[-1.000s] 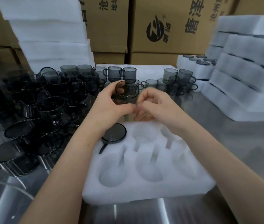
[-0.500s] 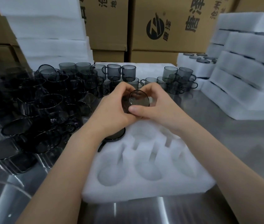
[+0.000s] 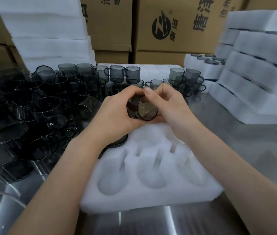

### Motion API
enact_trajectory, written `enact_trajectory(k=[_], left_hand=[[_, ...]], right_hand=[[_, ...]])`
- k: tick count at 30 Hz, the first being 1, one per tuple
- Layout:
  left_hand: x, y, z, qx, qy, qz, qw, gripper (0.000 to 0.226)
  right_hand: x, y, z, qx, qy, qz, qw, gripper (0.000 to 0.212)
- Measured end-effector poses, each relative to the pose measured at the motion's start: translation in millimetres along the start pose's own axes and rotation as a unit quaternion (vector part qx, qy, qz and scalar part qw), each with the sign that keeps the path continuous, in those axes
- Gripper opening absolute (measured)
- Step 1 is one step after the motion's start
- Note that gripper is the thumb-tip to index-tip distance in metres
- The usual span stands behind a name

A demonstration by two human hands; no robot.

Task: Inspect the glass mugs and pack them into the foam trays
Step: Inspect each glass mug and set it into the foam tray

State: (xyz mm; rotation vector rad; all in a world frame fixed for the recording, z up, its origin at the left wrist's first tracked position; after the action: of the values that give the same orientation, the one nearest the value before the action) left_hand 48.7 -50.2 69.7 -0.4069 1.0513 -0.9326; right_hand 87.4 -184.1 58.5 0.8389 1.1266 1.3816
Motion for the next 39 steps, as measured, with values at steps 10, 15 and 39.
enact_trajectory(k=[10,15,39], left_hand=[[-7,9,4,-0.029,-0.057,-0.111,0.992,0.057],[-10,15,6,-0.039,-0.071,-0.140,0.987,0.057],[-9,13,4,-0.033,-0.066,-0.252,0.965,0.054]], right_hand=[[4,-5,0,0.035,0.138,0.106,0.984,0.015],[6,-3,-2,0.013,0.182,0.112,0.977,0.029],[7,2,-3,0.015,0.169,0.131,0.977,0.043]])
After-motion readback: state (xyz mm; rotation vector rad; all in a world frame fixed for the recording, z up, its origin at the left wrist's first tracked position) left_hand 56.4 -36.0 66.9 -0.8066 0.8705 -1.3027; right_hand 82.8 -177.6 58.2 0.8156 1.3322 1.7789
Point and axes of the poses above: each hand's wrist, its own z-axis towards the middle knuckle, its own x-axis out of the palm, y = z × x, the point moved 7 cm from there along z, towards the middle knuckle, and after that the axes turned 1 degree about -x, right-handed, at the moved point
